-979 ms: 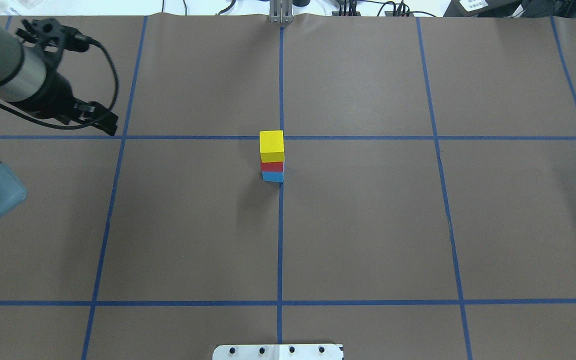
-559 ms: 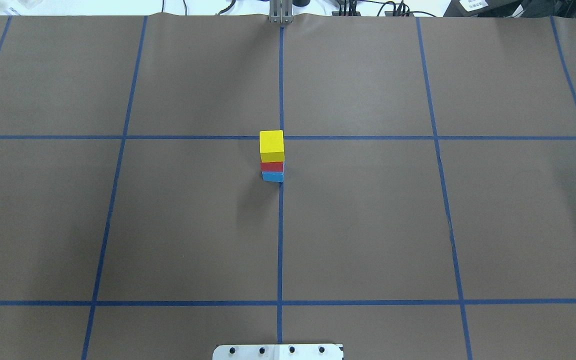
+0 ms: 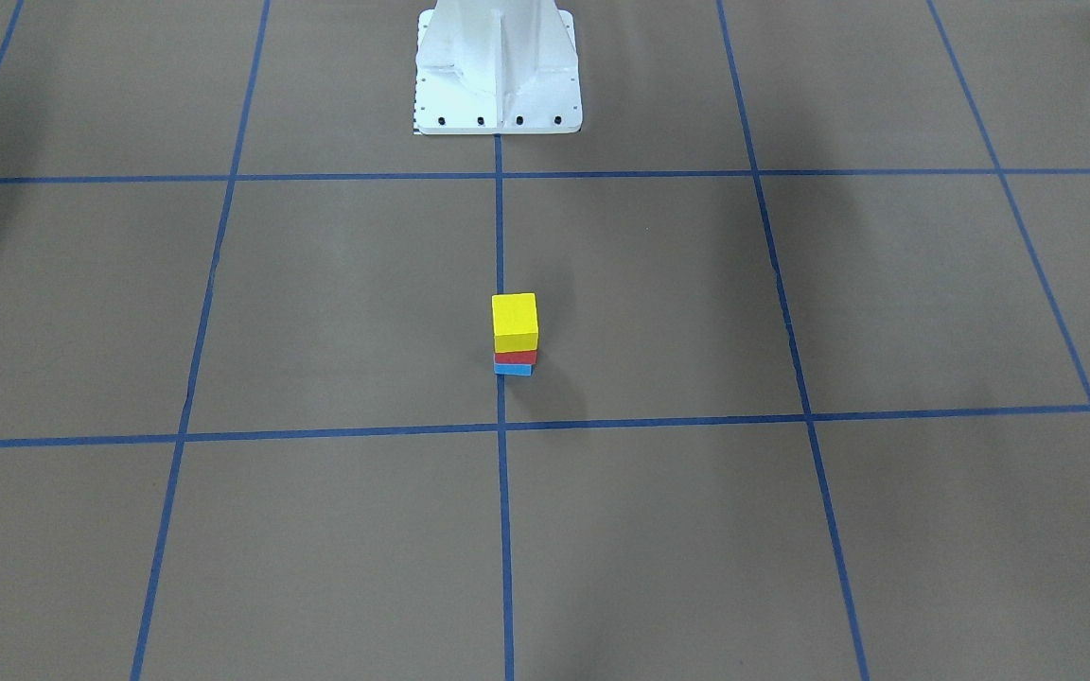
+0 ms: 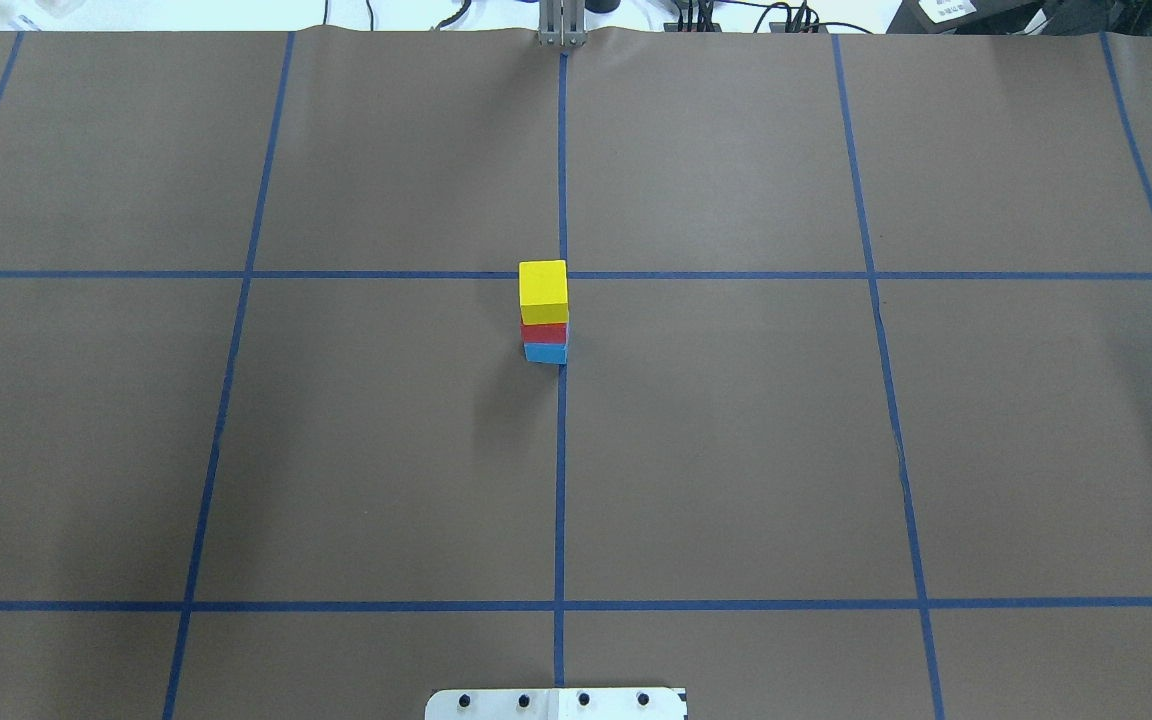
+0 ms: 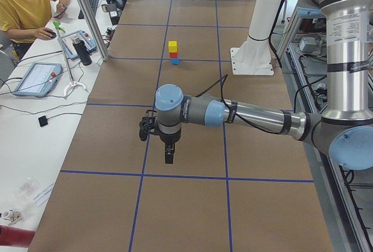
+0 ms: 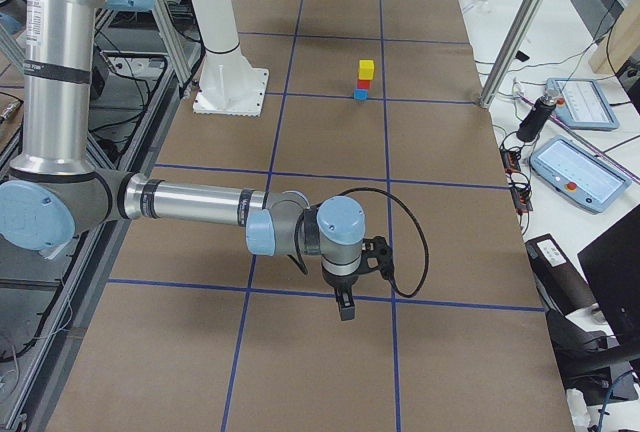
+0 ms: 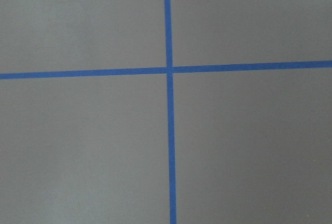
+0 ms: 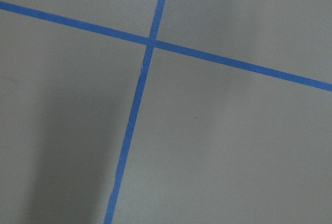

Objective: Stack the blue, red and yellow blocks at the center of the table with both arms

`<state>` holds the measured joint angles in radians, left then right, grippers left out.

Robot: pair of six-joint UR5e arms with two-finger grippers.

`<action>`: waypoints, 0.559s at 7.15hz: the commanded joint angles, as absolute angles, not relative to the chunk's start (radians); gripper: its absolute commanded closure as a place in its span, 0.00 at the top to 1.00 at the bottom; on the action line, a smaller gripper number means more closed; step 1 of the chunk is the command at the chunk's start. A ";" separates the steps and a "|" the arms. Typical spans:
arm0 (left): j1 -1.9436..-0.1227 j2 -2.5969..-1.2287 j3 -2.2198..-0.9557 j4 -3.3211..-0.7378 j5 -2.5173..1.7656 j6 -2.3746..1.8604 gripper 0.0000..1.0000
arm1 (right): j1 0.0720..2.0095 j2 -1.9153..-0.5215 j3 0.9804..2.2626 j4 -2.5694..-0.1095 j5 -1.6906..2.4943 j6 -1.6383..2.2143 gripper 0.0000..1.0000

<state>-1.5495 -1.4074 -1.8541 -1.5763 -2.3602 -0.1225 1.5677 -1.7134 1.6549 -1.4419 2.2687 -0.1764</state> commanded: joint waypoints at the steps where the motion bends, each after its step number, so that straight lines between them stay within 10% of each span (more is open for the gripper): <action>1: -1.602 -1.342 -1.835 -1.629 -2.477 -0.046 1.00 | 1.568 -1.712 1.655 -1.442 2.272 -0.176 1.00; 4: -1.601 -1.339 -1.819 -1.628 -2.468 -0.040 1.00 | 1.568 -1.717 1.652 -1.442 2.272 -0.175 1.00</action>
<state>-1.6006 -1.3419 -1.8200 -1.6272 -2.4711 -0.0422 1.5677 -1.7151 1.6551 -1.4419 2.2727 -0.1761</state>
